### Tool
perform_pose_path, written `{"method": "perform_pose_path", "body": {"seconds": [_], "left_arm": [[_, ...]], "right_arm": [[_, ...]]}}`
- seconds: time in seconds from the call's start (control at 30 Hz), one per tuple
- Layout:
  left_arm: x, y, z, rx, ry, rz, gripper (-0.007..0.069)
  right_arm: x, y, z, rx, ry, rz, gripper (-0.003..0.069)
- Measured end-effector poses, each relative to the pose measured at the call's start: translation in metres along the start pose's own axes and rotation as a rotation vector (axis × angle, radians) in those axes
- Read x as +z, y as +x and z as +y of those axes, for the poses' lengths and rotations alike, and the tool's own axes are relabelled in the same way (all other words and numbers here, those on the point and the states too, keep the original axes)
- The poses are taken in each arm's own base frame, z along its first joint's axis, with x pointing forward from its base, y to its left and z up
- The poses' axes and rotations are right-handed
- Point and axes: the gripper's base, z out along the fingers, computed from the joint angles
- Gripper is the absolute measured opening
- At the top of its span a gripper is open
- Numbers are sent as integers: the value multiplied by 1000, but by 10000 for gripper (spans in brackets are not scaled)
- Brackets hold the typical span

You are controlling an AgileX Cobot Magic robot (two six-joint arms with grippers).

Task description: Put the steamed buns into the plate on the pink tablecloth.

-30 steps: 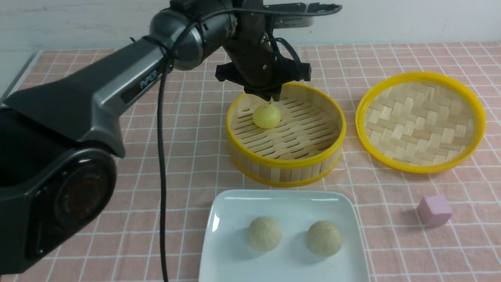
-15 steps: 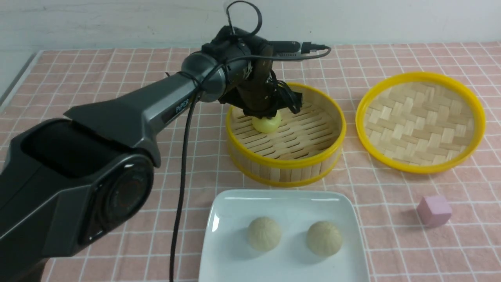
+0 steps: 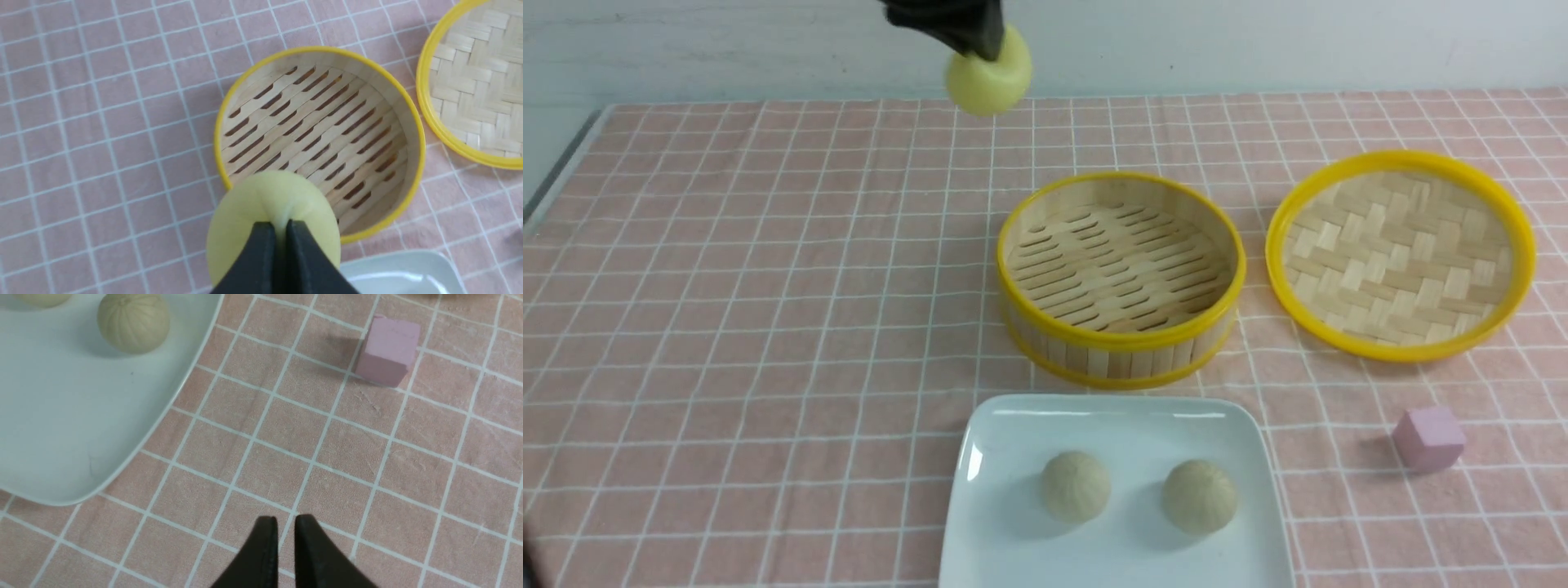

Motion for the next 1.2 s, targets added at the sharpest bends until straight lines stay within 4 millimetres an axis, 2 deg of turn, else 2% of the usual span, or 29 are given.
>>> {"method": "perform_pose_path", "body": {"seconds": [0.03,0.1,0.17,0.23,0.33,0.4,0.47,0.53,0.67,0.7,0.83,0.87,0.93,0.97,1.0,1.03,1.07,1.2], "left_arm": [[-20,23,6,-2,6,37,21],[-20,50,9,-15,16,115,21],[-17,92,8,-50,43,225,21],[5,138,-3,-53,89,322,21],[36,187,-21,-44,146,378,21],[56,213,-32,-48,160,412,21],[69,226,-38,-58,152,441,21],[82,235,-42,-70,139,468,22],[99,240,-48,-96,139,486,30],[109,243,-51,-115,143,489,46],[126,248,-57,-161,149,506,121],[126,248,-57,-163,149,508,127],[128,245,-60,-182,159,509,223],[128,244,-61,-183,161,507,223],[126,236,-64,-185,174,488,281],[125,235,-64,-184,174,487,287],[120,224,-66,-166,188,456,343],[104,201,-67,-88,186,395,404]], "right_arm": [[0,0,0,0,0,-1,92],[0,0,0,0,0,-1,92],[0,0,0,0,0,-2,92],[0,0,0,0,-1,-3,94],[0,-1,0,0,-4,-17,97],[0,-2,0,-1,-3,-18,99],[0,-2,0,-1,-3,-20,101],[0,-2,0,-1,-4,-20,106],[0,-2,0,-1,-4,-20,109],[0,-2,0,-1,-4,-20,110],[-1,-2,0,2,-6,-20,80],[-2,-2,1,4,-7,-19,76],[-11,-5,2,19,-24,-29,-1],[-12,-5,2,20,-25,-27,-4],[-25,-8,3,32,-41,-50,-13],[-27,-9,3,32,-41,-53,-14],[-40,-10,2,37,-49,-79,-15],[-74,-6,0,83,-82,-203,-15]]}}
